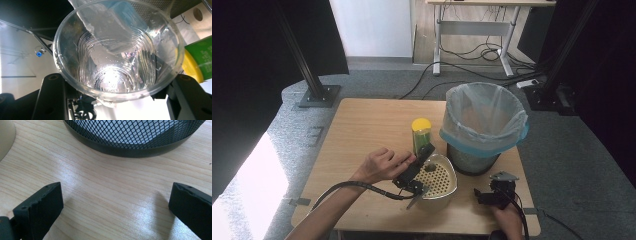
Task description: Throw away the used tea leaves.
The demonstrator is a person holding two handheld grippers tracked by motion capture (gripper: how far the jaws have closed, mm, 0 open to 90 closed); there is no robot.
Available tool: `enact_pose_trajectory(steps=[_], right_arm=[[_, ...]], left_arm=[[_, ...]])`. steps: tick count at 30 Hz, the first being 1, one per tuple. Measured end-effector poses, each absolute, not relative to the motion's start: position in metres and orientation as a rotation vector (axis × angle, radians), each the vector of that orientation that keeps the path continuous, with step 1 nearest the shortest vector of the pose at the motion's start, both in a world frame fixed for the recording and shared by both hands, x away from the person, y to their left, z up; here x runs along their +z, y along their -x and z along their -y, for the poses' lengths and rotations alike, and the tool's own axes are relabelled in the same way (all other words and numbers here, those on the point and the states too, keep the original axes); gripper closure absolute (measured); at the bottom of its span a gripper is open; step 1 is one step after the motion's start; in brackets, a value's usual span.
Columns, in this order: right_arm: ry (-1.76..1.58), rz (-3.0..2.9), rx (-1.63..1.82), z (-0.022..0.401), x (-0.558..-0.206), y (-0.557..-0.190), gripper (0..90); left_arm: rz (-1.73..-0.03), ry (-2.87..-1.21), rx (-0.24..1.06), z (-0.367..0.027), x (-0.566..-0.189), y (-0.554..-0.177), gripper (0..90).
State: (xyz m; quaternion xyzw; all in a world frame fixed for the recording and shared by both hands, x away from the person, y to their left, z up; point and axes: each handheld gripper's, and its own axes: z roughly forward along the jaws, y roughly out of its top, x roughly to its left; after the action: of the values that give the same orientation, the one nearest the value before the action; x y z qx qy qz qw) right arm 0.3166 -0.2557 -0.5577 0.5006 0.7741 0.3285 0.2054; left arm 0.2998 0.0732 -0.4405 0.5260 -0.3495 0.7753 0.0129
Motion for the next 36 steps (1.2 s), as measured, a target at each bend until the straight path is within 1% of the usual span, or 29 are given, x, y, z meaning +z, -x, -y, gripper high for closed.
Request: enact_pose_trajectory(steps=[1,4,5,6,7,9,11,12,13,14,18,25,26,29,30,31,32,33,34,35,36], right_arm=[[-1.395,-2.158,0.916,0.256,-0.558,-0.317,0.0],[-1.395,-2.158,0.916,0.256,-0.558,-0.317,0.0],[-1.395,-2.158,0.916,0.256,-0.558,-0.317,0.0],[-1.395,-2.157,0.916,0.256,-0.558,-0.317,0.0],[-1.395,-2.157,0.916,0.256,-0.558,-0.317,0.0],[-1.395,-2.158,0.916,0.256,-0.558,-0.317,0.0],[-1.395,-2.158,0.916,0.256,-0.558,-0.317,0.0],[-1.395,-2.158,0.916,0.256,-0.558,-0.317,0.0],[-1.395,-2.157,0.916,0.256,-0.558,-0.317,0.0],[-1.395,-2.157,0.916,0.256,-0.558,-0.317,0.0],[-1.395,-2.158,0.916,0.256,-0.558,-0.317,0.0],[-1.395,-2.157,0.915,0.256,-0.558,-0.317,0.0],[-1.395,-2.157,0.915,0.256,-0.558,-0.317,0.0],[-1.393,-2.157,0.915,0.256,-0.558,-0.317,0.0],[-1.393,-2.157,0.915,0.256,-0.558,-0.317,0.0],[-1.395,-2.158,0.916,0.256,-0.558,-0.317,0.0],[-1.395,-2.158,0.916,0.256,-0.558,-0.317,0.0],[-1.395,-2.158,0.916,0.256,-0.558,-0.317,0.0],[-1.395,-2.158,0.916,0.256,-0.558,-0.317,0.0],[-1.395,-2.158,0.916,0.256,-0.558,-0.317,0.0],[-1.395,-2.157,0.916,0.256,-0.558,-0.317,0.0]], left_arm=[[1.102,-1.615,2.43,-0.074,-0.441,-0.299,40.6],[1.083,-1.632,2.409,-0.073,-0.439,-0.299,40.6],[1.028,-1.67,2.349,-0.074,-0.438,-0.301,40.5],[1.013,-1.685,2.316,-0.073,-0.435,-0.3,40.4],[1.013,-1.685,2.316,-0.073,-0.435,-0.3,40.3],[0.913,-1.755,2.214,-0.073,-0.432,-0.301,40.0],[0.849,-1.797,2.148,-0.074,-0.429,-0.303,39.4],[0.783,-1.83,2.081,-0.076,-0.426,-0.304,39.1],[0.755,-1.846,2.051,-0.077,-0.424,-0.305,39.0],[0.755,-1.846,2.051,-0.077,-0.424,-0.305,38.8],[0.624,-1.93,1.889,-0.081,-0.417,-0.309,38.6],[0.4,-2.015,1.604,-0.086,-0.401,-0.317,38.3],[0.4,-2.015,1.604,-0.086,-0.401,-0.317,38.3],[0.276,-2.056,1.45,-0.09,-0.391,-0.324,38.0],[0.276,-2.056,1.45,-0.09,-0.391,-0.324,38.0],[0.208,-2.075,1.363,-0.093,-0.387,-0.327,38.0],[0.208,-2.075,1.363,-0.093,-0.387,-0.327,37.9],[0.133,-2.086,1.263,-0.096,-0.383,-0.332,37.9],[0.133,-2.086,1.263,-0.096,-0.383,-0.332,37.9],[0.054,-2.084,1.15,-0.099,-0.378,-0.338,37.8],[0.015,-2.082,1.099,-0.101,-0.375,-0.341,37.8]])
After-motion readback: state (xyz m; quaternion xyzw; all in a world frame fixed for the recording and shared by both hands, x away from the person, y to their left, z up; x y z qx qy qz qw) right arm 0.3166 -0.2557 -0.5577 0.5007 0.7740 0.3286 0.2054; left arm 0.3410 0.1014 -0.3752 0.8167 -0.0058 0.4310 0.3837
